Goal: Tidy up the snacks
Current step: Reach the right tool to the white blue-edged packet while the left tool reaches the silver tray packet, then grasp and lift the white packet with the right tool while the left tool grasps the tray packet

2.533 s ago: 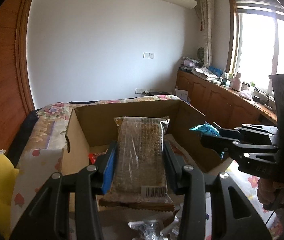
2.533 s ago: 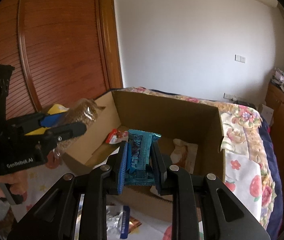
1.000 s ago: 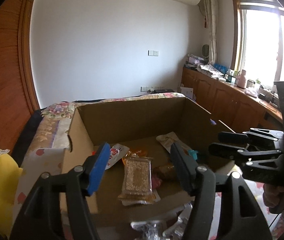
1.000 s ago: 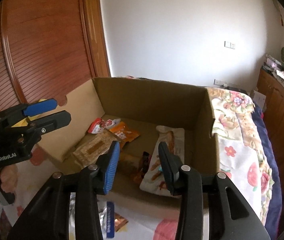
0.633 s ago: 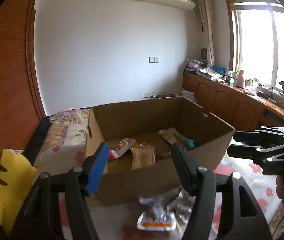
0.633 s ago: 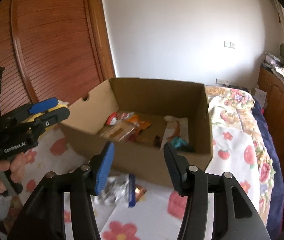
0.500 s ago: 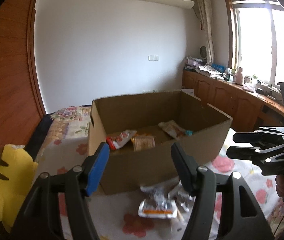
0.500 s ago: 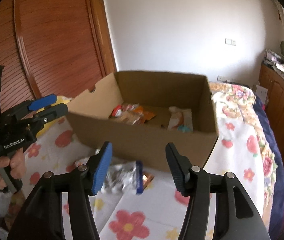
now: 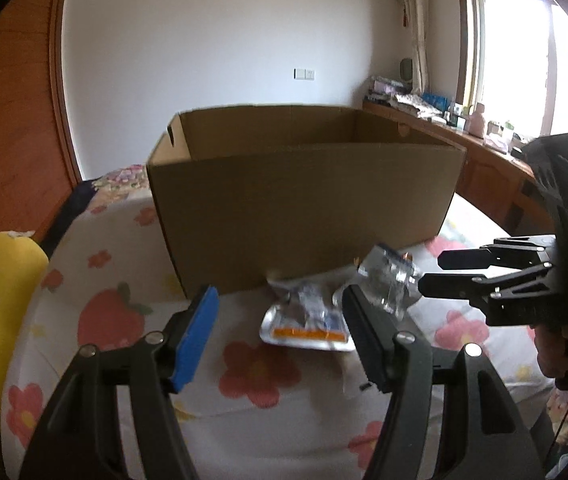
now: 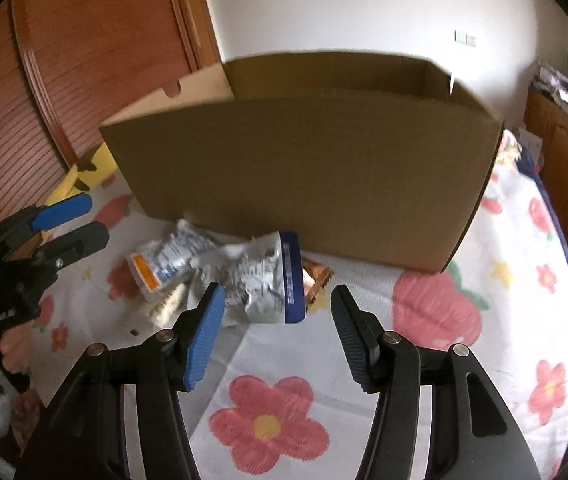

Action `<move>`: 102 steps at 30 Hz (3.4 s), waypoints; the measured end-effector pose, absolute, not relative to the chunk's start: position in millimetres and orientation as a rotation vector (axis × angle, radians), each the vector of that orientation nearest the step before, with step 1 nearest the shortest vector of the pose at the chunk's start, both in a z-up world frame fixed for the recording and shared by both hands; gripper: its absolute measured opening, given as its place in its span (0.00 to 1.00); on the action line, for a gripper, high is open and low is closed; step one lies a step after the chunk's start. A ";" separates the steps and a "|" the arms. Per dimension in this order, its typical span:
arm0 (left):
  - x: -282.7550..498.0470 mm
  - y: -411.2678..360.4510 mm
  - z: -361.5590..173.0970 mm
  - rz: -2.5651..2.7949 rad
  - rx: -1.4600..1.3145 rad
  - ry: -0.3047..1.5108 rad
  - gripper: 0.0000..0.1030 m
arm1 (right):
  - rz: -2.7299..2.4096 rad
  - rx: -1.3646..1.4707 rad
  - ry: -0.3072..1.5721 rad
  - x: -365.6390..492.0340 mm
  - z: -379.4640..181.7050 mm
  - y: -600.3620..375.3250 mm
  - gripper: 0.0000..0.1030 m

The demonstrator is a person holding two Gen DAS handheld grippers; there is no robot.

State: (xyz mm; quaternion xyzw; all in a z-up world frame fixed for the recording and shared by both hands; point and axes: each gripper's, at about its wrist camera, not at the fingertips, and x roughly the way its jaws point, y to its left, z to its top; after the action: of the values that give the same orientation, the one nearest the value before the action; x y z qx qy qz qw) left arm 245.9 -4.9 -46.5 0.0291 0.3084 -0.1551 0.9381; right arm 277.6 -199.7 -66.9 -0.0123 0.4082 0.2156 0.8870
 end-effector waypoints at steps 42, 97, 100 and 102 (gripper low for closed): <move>275.2 -15.8 -64.4 -0.368 0.090 0.793 0.62 | 0.514 0.124 0.883 290.2 -84.1 -193.9 0.22; 306.8 6.1 -80.1 -0.408 0.157 0.927 0.45 | 0.432 -0.232 0.868 307.9 -86.0 -128.4 0.83; 302.0 12.4 -81.3 -0.406 0.153 0.921 0.45 | 0.422 -0.219 0.886 313.3 -90.9 -130.6 0.86; 300.9 10.1 -82.6 -0.404 0.146 0.919 0.47 | 0.419 -0.198 0.897 317.3 -92.8 -131.2 0.86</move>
State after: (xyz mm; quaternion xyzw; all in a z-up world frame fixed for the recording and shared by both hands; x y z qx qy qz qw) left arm 300.9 10.1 -82.6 0.0701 0.4401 -0.1936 0.8740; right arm 317.3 -131.2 -92.8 -0.0950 0.4299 0.2006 0.8752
